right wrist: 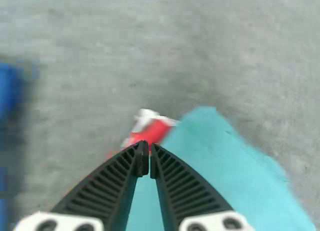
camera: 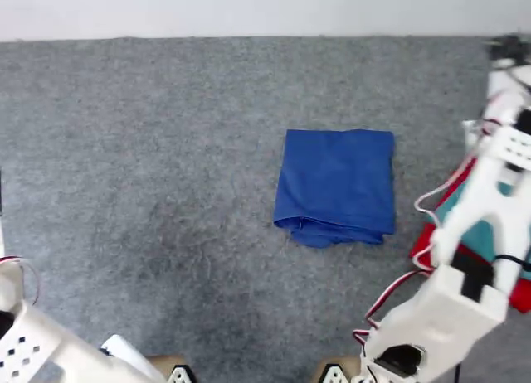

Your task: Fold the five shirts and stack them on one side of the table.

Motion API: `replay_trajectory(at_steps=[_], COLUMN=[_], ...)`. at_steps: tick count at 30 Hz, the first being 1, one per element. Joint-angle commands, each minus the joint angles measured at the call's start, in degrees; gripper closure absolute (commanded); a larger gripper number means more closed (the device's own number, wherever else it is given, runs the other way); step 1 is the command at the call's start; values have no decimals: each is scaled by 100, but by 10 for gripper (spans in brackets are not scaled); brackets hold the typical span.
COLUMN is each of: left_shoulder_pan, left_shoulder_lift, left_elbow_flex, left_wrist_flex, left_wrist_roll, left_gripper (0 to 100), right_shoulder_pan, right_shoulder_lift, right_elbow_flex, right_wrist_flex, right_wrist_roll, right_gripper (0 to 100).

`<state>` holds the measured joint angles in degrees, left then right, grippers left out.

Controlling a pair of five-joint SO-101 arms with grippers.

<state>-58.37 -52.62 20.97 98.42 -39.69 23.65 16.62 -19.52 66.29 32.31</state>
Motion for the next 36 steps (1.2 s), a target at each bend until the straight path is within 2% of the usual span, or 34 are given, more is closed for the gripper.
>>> replay_trajectory(at_steps=[1, 5, 12, 15, 17, 24, 27, 30, 36], left_shoulder_pan=[-26, -26, -26, -26, -26, -26, -26, -26, -26], left_shoulder_lift=[-62, -62, -62, -62, -62, -62, -62, -62, -62], left_elbow_flex=[-22, -13, -13, -13, -13, -13, -13, -13, -13], left_wrist_flex=[35, 35, 35, 35, 35, 35, 35, 35, 35], left_wrist_roll=[-44, -44, -44, -44, -44, -44, -44, -44, -44], left_gripper=[985, 985, 985, 985, 985, 985, 985, 985, 985], right_shoulder_pan=[-690, -1446, -2237, -2431, -2580, -2730, -2721, -2756, -2712], right_shoulder_lift=[-462, -295, 479, 804, 998, 1692, 2070, 2431, 2642], right_elbow_flex=[-149, -114, -141, -149, -149, -149, -149, -149, -316], right_wrist_flex=[840, 1508, 1938, 1815, 1692, 857, 664, 655, 716], right_wrist_roll=[-527, -1873, -4299, -4941, -5178, -5319, -5284, -5275, -5046], right_gripper=[989, 958, 636, 519, 486, 489, 529, 622, 907])
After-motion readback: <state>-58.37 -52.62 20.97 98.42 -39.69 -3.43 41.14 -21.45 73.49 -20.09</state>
